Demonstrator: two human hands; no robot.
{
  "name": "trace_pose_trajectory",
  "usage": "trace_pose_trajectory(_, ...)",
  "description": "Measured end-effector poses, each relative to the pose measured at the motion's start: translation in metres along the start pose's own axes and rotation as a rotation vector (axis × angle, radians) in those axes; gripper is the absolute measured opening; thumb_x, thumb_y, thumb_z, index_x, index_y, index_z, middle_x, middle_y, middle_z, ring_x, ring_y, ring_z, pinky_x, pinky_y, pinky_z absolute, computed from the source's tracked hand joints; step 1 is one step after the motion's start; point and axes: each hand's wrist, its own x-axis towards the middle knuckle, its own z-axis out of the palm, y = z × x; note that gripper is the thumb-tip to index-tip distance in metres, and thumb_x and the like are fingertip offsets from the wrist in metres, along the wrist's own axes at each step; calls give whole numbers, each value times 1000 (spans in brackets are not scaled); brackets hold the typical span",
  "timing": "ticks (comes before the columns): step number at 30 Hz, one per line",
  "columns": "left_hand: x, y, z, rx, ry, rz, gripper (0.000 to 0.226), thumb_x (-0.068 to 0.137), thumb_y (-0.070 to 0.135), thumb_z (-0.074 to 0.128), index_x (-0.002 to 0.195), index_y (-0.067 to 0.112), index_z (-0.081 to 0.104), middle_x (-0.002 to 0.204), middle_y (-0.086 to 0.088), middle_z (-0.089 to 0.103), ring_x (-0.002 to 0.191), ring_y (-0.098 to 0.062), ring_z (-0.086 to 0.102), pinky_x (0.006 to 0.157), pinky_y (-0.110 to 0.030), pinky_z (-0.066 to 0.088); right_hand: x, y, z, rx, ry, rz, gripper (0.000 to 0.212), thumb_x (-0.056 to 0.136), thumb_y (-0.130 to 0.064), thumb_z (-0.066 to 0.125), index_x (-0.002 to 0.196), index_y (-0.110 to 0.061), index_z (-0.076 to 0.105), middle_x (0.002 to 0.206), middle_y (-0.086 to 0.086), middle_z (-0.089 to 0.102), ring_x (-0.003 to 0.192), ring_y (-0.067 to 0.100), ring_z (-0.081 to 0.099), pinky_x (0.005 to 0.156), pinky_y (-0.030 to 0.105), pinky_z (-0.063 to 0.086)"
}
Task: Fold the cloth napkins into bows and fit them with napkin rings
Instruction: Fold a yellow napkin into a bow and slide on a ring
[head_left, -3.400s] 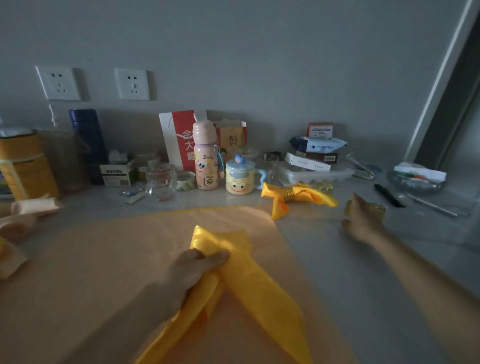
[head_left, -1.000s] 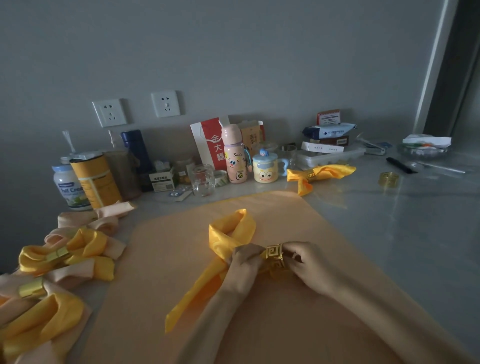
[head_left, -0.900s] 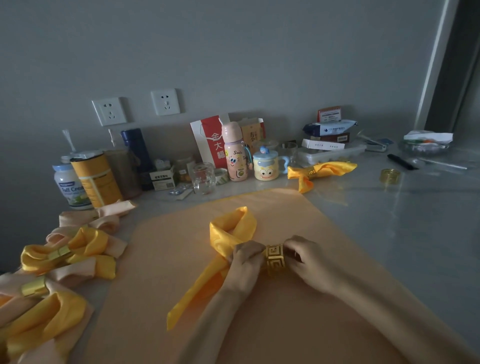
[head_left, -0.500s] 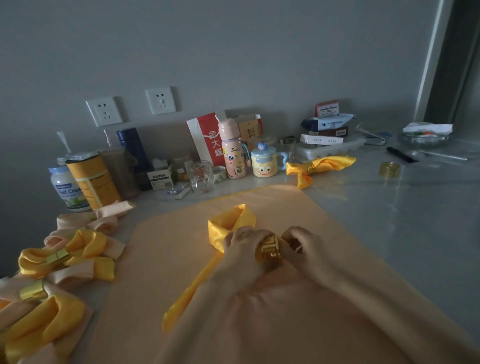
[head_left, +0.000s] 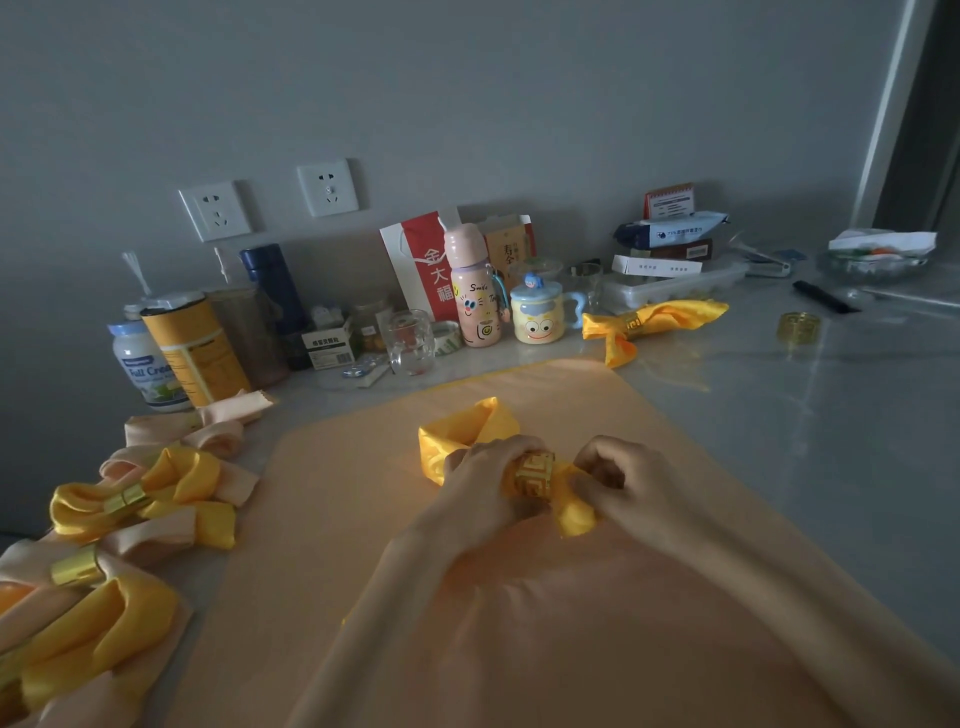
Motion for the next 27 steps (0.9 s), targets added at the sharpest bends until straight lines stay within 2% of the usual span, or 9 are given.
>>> trace_pose_trajectory(3,1,-4,0,-148,-53,-62,54,65,35,76,112,44,52,107,18,57,115,-13,50,108,-43,30,-2,-2,1,-72,-51,-18,17,84,-11,62,86,-27,57,52,-3,47,50,7,43,50,20,31)
trace_pose_trajectory(8,2,-20,9,-185,-76,-91,45,55,45,67,96,56,50,102,17,63,110,-19,55,102,-48,36,-4,-1,4,-176,-73,-39,22,83,-4,56,94,-19,68,61,-11,54,59,-1,51,55,16,34)
trace_pose_trajectory(12,4,-20,5,-84,16,-89,45,67,27,68,108,38,57,106,16,59,115,-16,49,108,-34,22,-2,-4,0,-173,9,34,16,82,-6,57,81,-19,66,54,-9,49,54,6,47,55,24,35)
trace_pose_trajectory(14,3,-21,0,1,78,-79,46,75,18,70,116,34,57,116,13,58,121,-11,43,95,-19,11,-2,-7,-5,-202,-2,71,19,82,-9,56,74,-26,62,57,-6,54,60,11,51,59,29,39)
trace_pose_trajectory(16,1,-22,-2,33,88,-72,47,79,17,69,121,35,54,120,13,56,119,-7,38,89,-17,8,-4,-10,-12,-287,-71,134,18,83,-14,55,74,-29,60,68,-5,60,70,15,57,62,28,41)
trace_pose_trajectory(18,-1,-23,-1,60,84,-62,48,84,18,65,127,35,50,124,13,53,116,-5,33,95,-19,8,-8,-14,-16,-375,-146,178,15,83,-17,53,76,-27,62,82,-4,63,81,15,58,67,27,43)
trace_pose_trajectory(22,0,-27,12,271,37,-30,52,90,24,57,137,37,38,131,8,49,129,-12,33,99,-24,8,-9,-20,-10,-723,-263,4,23,85,-18,50,101,-18,67,117,-1,46,115,19,39,95,27,32)
trace_pose_trajectory(25,-2,-26,15,234,88,-42,50,90,30,57,135,39,39,128,12,50,126,-11,34,97,-23,9,1,-32,3,-552,-275,-106,33,83,-4,47,112,-12,62,118,2,49,114,18,41,94,22,34)
trace_pose_trajectory(27,-6,-24,14,143,131,-54,48,90,29,58,134,38,41,124,14,47,120,-7,29,96,-20,11,10,-41,12,-376,-193,-52,23,86,-5,46,97,-8,67,102,5,56,98,19,51,80,23,37)
